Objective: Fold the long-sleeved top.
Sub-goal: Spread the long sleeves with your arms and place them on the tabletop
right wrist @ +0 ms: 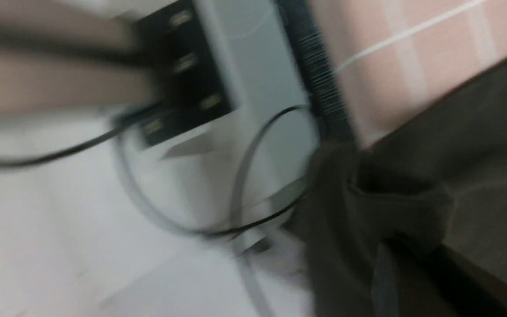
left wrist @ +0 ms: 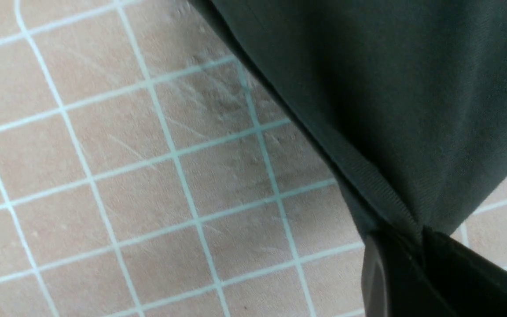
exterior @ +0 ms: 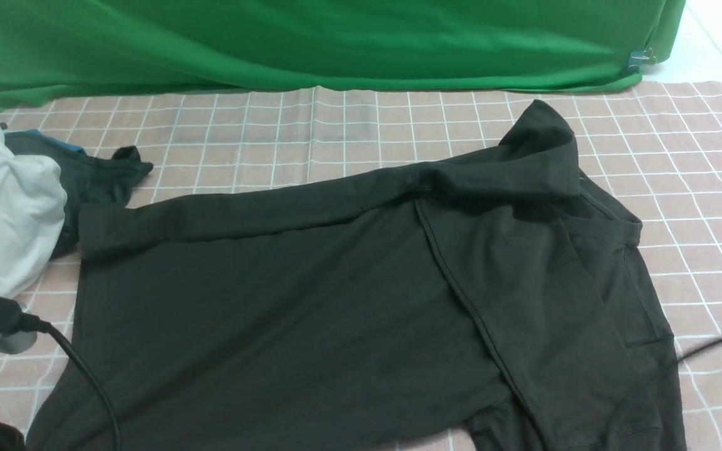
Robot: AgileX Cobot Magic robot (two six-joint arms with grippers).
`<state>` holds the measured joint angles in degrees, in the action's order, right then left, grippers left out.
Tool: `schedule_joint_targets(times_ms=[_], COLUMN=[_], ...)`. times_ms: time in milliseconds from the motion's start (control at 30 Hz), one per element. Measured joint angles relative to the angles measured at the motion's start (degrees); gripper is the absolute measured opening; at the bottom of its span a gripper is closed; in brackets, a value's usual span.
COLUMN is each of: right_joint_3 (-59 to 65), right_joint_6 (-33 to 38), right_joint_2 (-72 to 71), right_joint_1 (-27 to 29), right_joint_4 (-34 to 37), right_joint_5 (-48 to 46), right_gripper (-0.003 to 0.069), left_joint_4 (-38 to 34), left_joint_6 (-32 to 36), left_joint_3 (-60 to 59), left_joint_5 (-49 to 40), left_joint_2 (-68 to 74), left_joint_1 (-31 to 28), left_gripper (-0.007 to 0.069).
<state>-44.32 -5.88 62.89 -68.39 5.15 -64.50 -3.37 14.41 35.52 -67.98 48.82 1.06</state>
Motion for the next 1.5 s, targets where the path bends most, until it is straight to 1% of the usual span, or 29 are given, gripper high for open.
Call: schedule_joint_targets(times_ms=[67,100,133,233,300,333,400,567,700,833,900,1000,1067,1100,1167,1300,1500], right_joint_3=[0.0,0.0,0.0,0.0,0.0,0.0,-0.97,-5.02,-11.23,-16.96,-19.69,-25.77,-27.46,-30.24,-31.95,-38.12,-40.4], right_joint_6=[3.19,4.07,7.05,12.77,15.57,15.85,19.3,22.23,25.5,27.95,28.22,28.39,28.51,29.27,29.73,30.7,29.65], right_joint_2=[1.63,1.82,3.15,5.96,7.72,8.06,10.33,13.73,18.56,24.32,26.56,32.15,33.58,36.01,37.3,42.76,46.04], right_joint_1=[3.73,4.65,7.9,13.92,16.63,16.85,18.59,19.04,19.04,19.04,19.04,19.04,19.04,19.15,19.38,21.87,23.55], right_joint_4=[-0.53,-0.53,-0.66,-0.85,-0.97,-0.97,-1.03,-1.01,-1.06,-1.86,-3.25,-7.56,-8.47,-9.61,-9.93,-10.3,-10.48], right_joint_5=[1.19,1.36,1.81,3.62,5.32,5.46,6.61,8.57,12.49,13.97,14.66,16.73,17.25,18.2,19.03,21.29,21.48], right_gripper=[0.0042,0.0042,0.0042,0.0042,0.0042,0.0042,0.0042,0.0042,0.0042,0.0042,0.0042,0.0042,0.0042,0.0042,0.0042,0.0042,0.0055], left_joint_4=[0.13,0.13,0.13,0.15,0.15,0.15,0.2,0.2,0.2,0.2,0.2,0.22,0.26,0.26,0.26,0.28,0.33], left_joint_6=[0.76,0.82,1.1,1.42,1.56,1.56,1.56,1.58,1.58,1.58,1.58,1.58,1.58,1.58,1.58,1.58,1.58], left_joint_3=[0.0,0.0,0.0,0.0,0.0,0.0,0.0,0.0,0.0,0.0,0.0,0.0,0.0,0.0,0.0,0.0,0.0], left_joint_5=[0.58,0.64,1.13,1.79,1.92,1.92,1.92,2.14,2.14,2.14,2.14,2.14,2.14,2.14,2.14,2.16,2.21], left_joint_2=[0.0,0.0,0.0,-0.05,-0.05,-0.05,-0.05,-0.05,-0.05,-0.05,-0.05,-0.05,-0.05,-0.05,-0.05,-0.05,-0.05], left_joint_1=[0.0,0.0,0.0,0.0,0.0,0.0,0.0,0.0,0.0,0.0,0.0,0.0,0.0,0.0,0.0,0.0,0.0], left_gripper=[0.005,0.005,0.005,0.005,0.005,0.005,0.005,0.005,0.005,0.005,0.005,0.005,0.005,0.005,0.005,0.005,0.005])
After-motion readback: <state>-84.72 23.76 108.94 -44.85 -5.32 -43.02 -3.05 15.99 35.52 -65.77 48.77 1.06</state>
